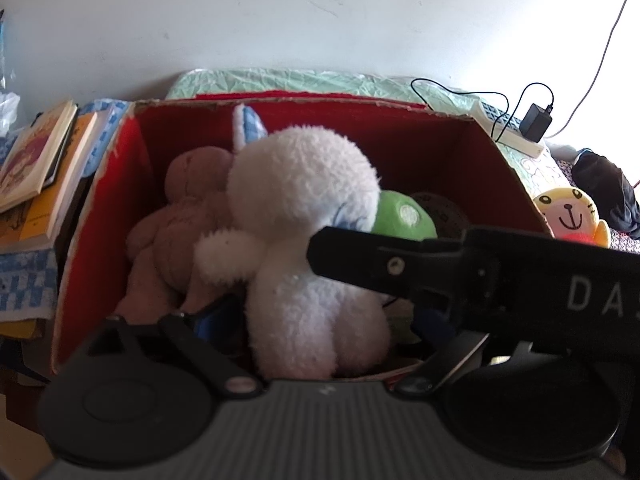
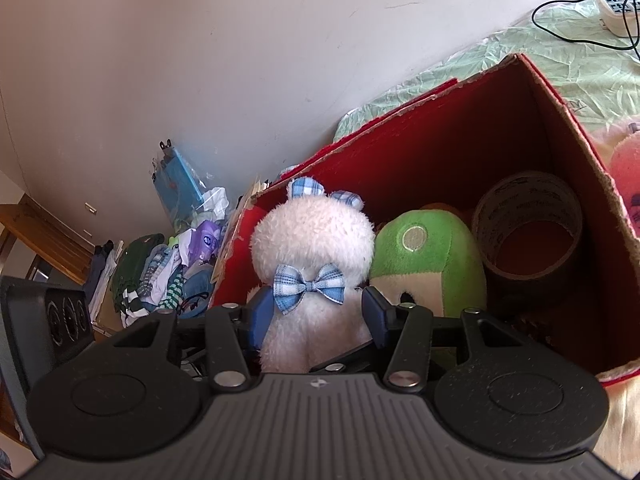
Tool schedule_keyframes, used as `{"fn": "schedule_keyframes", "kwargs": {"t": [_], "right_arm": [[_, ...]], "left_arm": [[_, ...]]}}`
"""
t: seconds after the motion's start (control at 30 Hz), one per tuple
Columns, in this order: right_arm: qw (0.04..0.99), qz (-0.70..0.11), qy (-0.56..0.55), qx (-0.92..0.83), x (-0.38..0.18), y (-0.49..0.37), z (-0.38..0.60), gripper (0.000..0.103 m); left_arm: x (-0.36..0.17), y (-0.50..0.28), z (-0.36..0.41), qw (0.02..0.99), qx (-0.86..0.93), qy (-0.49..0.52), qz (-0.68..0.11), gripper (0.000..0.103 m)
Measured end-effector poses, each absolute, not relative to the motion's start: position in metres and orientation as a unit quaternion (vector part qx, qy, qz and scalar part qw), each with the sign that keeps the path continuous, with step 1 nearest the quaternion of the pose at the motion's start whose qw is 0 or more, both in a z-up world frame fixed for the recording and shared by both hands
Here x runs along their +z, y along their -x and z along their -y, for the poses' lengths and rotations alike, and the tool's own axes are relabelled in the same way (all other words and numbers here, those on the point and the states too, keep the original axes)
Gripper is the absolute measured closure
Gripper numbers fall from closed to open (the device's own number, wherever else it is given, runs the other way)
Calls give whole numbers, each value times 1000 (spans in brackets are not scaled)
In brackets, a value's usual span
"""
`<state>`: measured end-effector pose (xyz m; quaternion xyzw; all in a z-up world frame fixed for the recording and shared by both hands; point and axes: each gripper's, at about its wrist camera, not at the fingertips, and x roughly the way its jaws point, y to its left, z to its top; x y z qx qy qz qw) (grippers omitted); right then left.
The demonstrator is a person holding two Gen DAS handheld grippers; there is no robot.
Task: Organize objects
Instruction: 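Lower the white bunny into the red box beside the green bean plush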
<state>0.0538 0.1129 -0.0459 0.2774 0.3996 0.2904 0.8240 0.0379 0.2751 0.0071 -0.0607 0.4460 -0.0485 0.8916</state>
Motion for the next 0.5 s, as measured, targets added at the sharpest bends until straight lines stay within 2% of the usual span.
{"fn": "schedule_keyframes", "kwargs": {"t": [0.4,0.5], "right_arm": [[847,-372,-259,277,-35,-44,-107,49],[855,-362,-247,276,-30,-40,-108,49]], "left_arm": [[16,-35,-268,893,-14,34,-448,7],[19,-31,-268,895,-2,24,-445,4]]}}
